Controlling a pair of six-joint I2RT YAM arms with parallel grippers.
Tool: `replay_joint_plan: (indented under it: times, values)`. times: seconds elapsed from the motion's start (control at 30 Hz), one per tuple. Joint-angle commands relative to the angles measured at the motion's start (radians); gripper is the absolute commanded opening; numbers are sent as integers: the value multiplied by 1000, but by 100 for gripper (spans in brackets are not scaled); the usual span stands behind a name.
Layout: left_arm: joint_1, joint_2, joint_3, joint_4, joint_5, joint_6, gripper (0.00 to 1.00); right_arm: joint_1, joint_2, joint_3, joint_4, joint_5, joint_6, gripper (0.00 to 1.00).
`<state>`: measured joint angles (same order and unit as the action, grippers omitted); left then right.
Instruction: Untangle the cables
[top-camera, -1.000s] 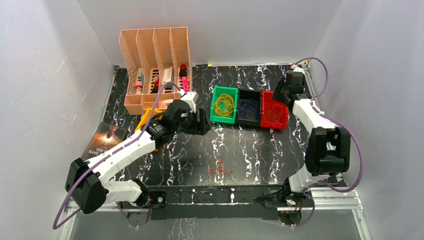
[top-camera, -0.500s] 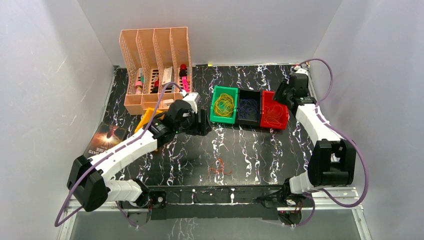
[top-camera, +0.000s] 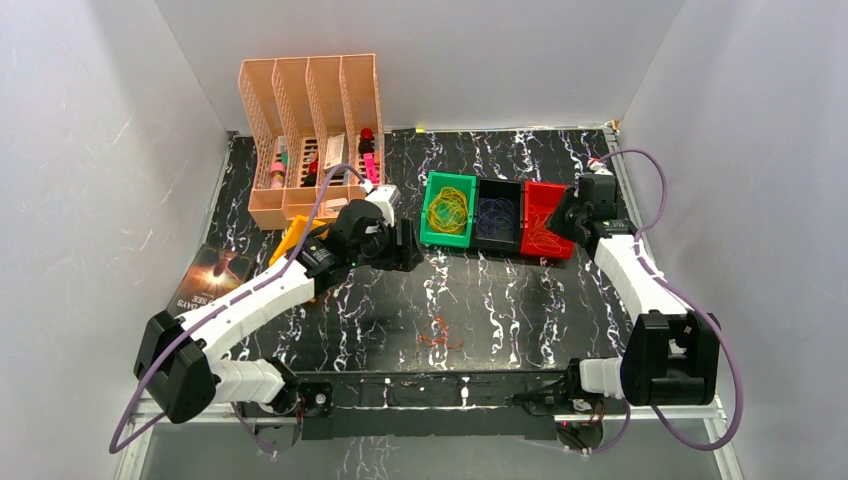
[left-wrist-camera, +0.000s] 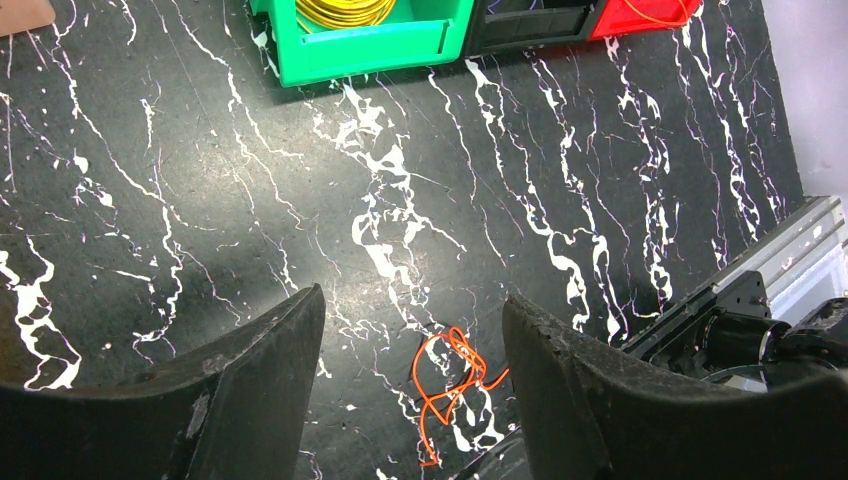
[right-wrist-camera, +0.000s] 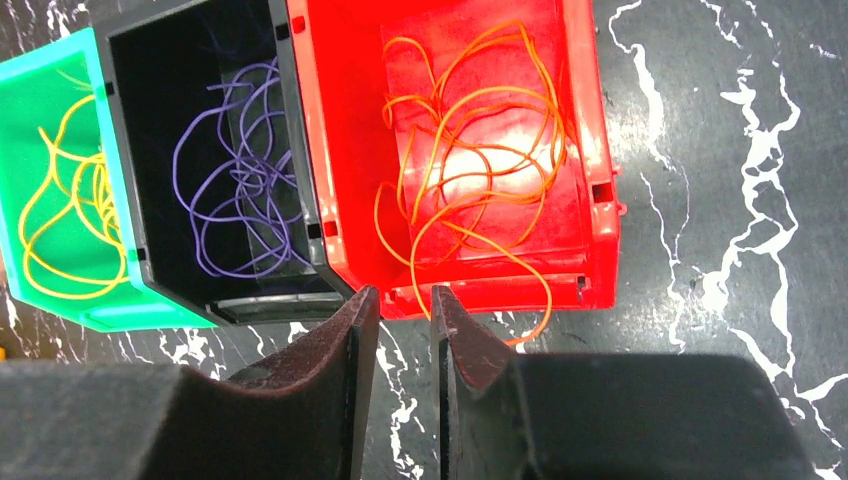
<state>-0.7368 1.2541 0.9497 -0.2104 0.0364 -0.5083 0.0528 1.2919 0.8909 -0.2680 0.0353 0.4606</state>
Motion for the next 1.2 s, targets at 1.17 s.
replay_joint_plan:
  times: [1.17]
  values:
    - [3, -18, -21, 7, -11, -9, 65, 4, 157, 42, -69, -132, -85, 27]
